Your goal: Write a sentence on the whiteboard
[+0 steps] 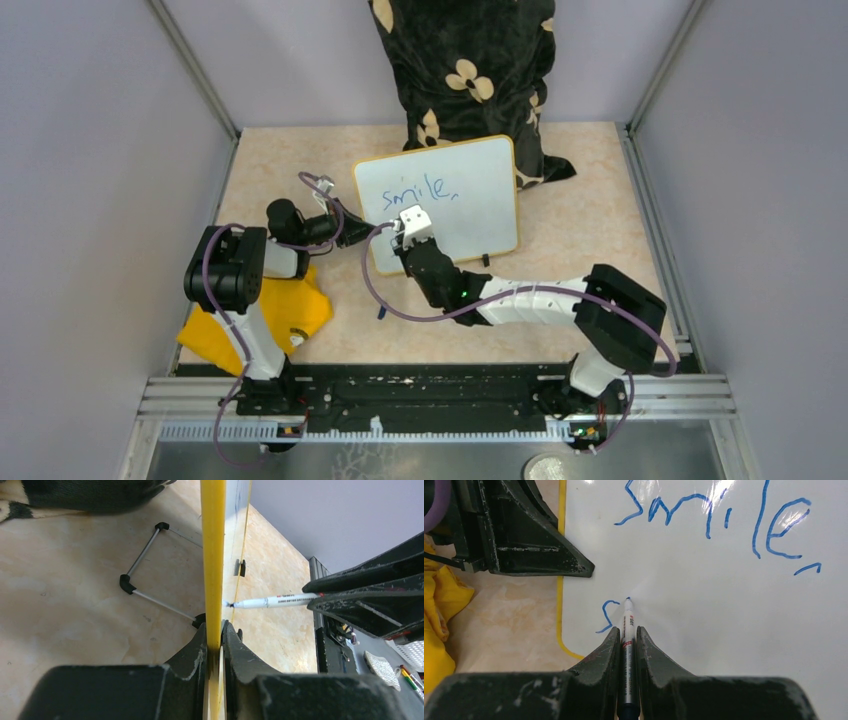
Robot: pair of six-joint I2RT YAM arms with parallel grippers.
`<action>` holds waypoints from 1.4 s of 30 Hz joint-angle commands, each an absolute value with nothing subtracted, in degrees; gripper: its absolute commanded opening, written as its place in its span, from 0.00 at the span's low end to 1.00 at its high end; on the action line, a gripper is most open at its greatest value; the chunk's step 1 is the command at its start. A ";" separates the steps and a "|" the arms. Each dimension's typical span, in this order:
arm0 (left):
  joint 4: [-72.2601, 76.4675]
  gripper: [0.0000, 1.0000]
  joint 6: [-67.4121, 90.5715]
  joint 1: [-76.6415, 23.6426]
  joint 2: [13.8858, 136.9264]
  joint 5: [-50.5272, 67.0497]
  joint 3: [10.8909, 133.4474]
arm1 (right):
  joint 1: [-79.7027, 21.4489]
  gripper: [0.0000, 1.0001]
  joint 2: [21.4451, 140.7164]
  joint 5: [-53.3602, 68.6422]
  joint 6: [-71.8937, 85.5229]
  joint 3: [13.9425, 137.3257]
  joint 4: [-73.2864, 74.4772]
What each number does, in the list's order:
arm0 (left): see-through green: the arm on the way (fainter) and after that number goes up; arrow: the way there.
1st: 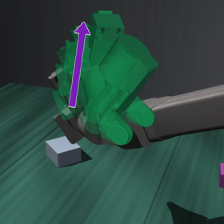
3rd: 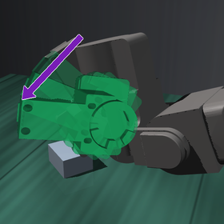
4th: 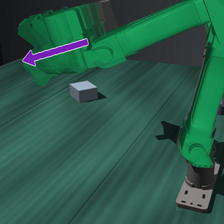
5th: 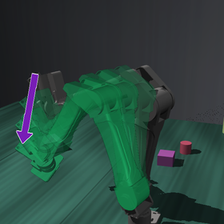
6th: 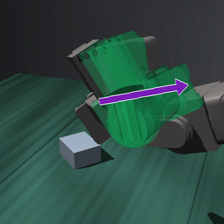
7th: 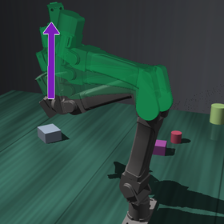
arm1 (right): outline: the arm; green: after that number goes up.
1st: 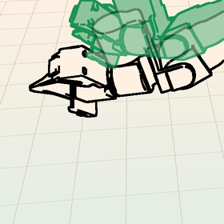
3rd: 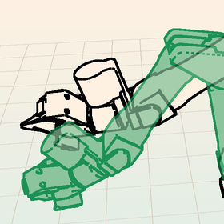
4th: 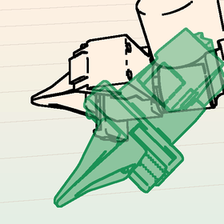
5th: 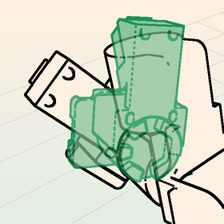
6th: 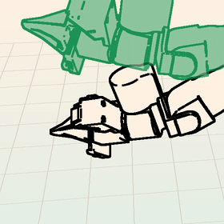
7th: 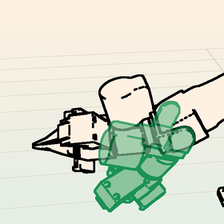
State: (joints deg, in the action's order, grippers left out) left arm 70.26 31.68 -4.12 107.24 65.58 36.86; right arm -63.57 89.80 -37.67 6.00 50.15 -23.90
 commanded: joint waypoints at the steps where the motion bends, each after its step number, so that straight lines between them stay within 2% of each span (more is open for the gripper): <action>1: 67.24 0.00 28.39 -4.92 109.21 63.36 37.35 | -63.11 0.00 90.56 -38.31 7.67 49.64 -24.64; 21: 67.24 0.00 28.56 -4.92 109.26 63.26 37.35 | -63.11 0.00 88.70 -37.41 12.30 45.46 -21.05; 34: 67.24 0.00 28.48 -5.01 109.25 63.33 37.33 | -62.55 0.00 86.71 -40.95 12.13 44.61 -20.04; 42: 67.21 0.00 28.39 -5.01 109.16 63.33 37.35 | -62.24 0.00 83.53 -36.68 11.27 43.67 -22.88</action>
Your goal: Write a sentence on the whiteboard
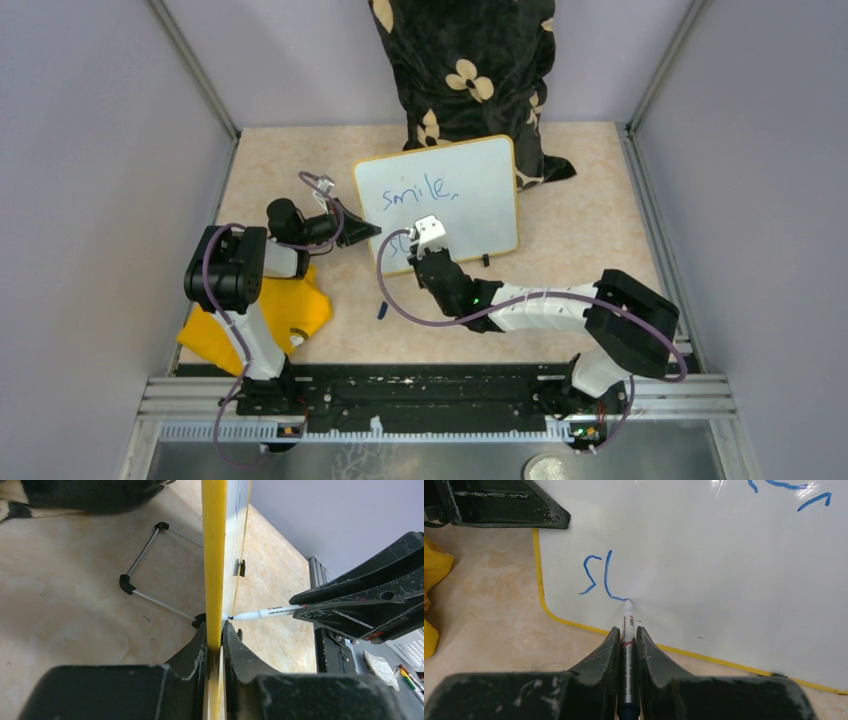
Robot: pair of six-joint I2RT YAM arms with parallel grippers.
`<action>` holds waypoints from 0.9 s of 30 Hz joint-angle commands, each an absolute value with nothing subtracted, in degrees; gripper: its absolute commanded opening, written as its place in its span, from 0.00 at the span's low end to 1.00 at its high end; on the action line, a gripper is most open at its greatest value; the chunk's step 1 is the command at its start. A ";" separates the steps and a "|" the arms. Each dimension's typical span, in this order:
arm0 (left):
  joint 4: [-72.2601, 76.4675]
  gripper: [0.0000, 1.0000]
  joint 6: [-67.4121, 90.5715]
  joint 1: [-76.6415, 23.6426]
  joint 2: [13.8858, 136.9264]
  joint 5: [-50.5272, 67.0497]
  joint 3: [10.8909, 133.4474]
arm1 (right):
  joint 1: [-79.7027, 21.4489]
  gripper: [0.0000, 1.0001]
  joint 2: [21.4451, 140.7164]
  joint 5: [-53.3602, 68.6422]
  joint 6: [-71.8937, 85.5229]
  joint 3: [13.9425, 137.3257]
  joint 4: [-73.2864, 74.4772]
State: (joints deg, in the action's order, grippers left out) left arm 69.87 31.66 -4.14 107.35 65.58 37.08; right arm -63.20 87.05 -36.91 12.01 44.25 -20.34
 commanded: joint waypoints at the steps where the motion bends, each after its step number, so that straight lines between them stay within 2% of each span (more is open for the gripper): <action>1: 67.23 0.00 28.39 -5.01 109.18 63.31 37.32 | -62.24 0.00 82.97 -35.86 11.18 43.45 -23.39; 13: 67.30 0.00 28.48 -5.01 109.07 63.33 37.35 | -63.04 0.00 84.31 -31.01 10.18 47.40 -25.52; 27: 67.32 0.00 28.47 -5.01 109.26 63.29 37.33 | -63.05 0.00 88.89 -32.50 10.46 51.27 -24.25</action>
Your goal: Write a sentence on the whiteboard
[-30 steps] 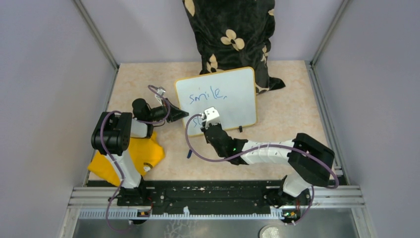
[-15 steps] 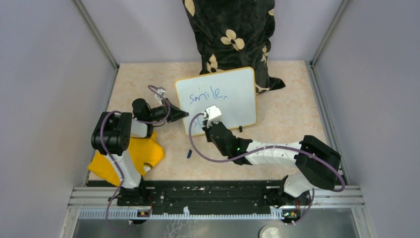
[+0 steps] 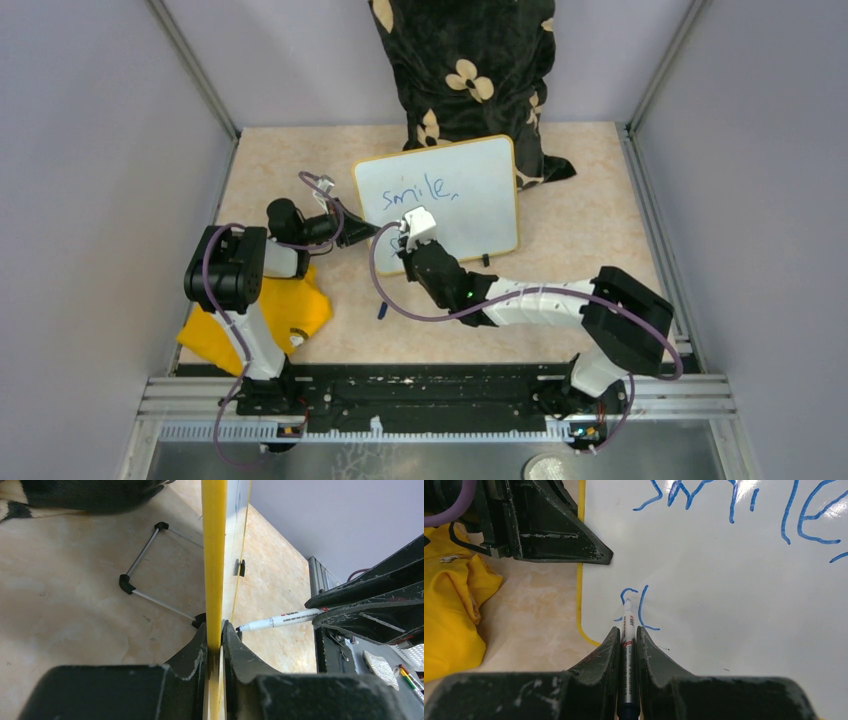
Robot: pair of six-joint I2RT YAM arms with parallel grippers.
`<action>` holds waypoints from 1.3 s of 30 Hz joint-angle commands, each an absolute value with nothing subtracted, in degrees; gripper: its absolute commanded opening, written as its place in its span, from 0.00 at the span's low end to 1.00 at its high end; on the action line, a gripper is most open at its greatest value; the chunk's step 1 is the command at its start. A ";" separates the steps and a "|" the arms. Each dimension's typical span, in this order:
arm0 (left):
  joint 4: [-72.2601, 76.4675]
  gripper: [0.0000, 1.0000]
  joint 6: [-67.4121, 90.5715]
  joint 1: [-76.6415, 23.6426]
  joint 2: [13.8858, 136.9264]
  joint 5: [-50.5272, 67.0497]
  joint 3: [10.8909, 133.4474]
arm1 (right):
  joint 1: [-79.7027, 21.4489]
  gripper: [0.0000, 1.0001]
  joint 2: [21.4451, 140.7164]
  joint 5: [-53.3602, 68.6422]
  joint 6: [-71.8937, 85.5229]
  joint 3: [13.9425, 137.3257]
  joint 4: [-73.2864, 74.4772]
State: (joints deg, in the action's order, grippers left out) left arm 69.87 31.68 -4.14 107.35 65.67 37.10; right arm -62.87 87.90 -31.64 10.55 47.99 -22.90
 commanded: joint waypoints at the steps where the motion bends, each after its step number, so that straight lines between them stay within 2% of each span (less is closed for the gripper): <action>1: 67.32 0.00 28.48 -5.01 109.21 63.31 37.32 | -63.02 0.00 89.08 -32.70 10.46 51.32 -24.11; 16: 67.24 0.00 28.48 -5.01 109.34 63.30 37.35 | -61.92 0.00 90.10 -35.44 11.43 50.92 -22.33; 33: 67.12 0.00 28.39 -5.01 109.34 63.39 37.40 | -60.73 0.00 86.04 -37.81 12.57 46.96 -21.78; 39: 67.17 0.00 28.39 -5.01 109.24 63.34 37.31 | -60.73 0.00 82.91 -34.66 12.92 44.88 -24.01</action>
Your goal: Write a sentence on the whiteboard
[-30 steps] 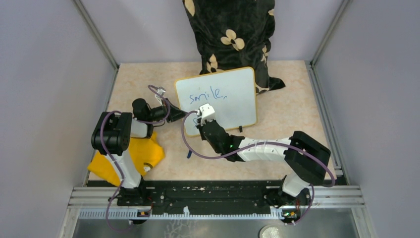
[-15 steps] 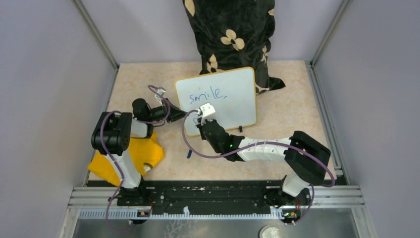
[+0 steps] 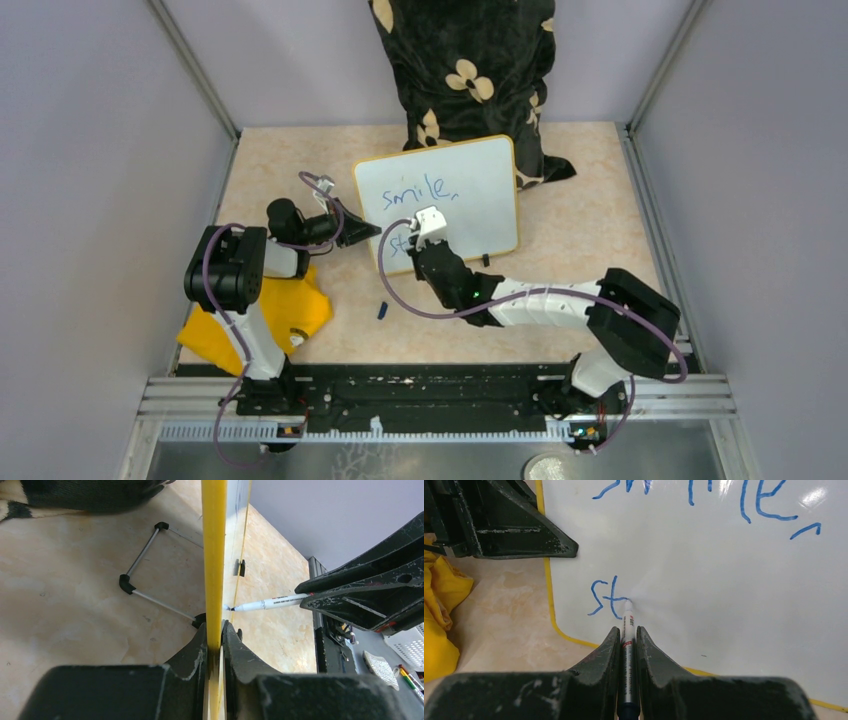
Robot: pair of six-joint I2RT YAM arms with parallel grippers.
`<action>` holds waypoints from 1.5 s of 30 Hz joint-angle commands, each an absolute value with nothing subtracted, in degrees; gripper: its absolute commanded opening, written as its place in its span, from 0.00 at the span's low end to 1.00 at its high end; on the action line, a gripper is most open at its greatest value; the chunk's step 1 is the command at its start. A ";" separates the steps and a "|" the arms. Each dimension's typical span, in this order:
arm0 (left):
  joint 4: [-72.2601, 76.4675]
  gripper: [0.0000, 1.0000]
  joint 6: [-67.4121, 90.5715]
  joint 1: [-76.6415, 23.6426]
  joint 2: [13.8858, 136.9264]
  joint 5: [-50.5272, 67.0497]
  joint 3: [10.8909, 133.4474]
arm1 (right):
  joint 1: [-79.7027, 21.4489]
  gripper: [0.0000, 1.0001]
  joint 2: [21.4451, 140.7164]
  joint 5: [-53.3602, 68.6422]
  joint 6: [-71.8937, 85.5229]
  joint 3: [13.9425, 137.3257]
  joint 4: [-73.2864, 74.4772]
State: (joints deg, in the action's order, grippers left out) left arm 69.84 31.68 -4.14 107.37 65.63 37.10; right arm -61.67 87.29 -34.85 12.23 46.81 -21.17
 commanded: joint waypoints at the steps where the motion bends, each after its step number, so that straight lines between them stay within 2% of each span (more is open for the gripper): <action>1: 67.15 0.00 28.39 -5.01 109.25 63.37 37.28 | -60.73 0.00 81.06 -32.96 13.00 43.54 -25.93; 6: 67.19 0.00 28.39 -5.01 109.25 63.39 37.30 | -60.69 0.00 76.74 -30.79 13.22 41.14 -27.86; 18: 67.17 0.00 28.34 -5.09 109.25 63.37 37.35 | -60.64 0.00 81.10 -37.20 13.03 42.56 -25.46; 45: 66.80 0.00 28.39 -5.10 109.30 63.37 37.48 | -59.77 0.00 84.75 -37.57 11.96 44.88 -27.58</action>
